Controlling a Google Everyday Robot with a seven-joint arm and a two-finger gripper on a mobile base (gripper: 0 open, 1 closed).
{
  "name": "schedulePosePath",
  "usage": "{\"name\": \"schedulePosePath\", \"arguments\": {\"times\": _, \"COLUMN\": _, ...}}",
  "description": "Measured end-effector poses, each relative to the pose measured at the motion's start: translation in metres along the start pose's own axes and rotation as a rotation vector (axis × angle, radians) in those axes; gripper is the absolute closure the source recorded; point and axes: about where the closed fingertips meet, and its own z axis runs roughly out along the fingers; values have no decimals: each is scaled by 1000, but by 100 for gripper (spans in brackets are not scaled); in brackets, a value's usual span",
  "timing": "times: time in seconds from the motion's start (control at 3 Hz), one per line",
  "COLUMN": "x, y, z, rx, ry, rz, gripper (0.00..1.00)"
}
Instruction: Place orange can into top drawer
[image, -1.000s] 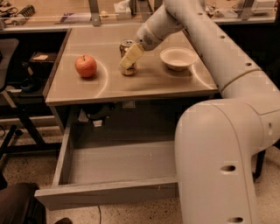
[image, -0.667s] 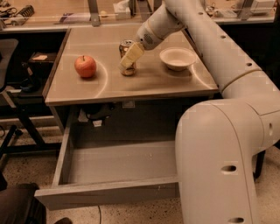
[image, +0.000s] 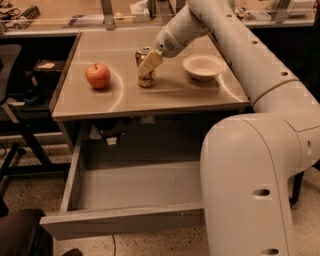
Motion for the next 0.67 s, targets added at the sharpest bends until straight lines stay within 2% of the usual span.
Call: {"name": "schedulePosePath", "arguments": {"times": 0.67, "x": 0, "y": 0, "z": 0, "rx": 0, "ry": 0, "rz": -1, "gripper": 90}}
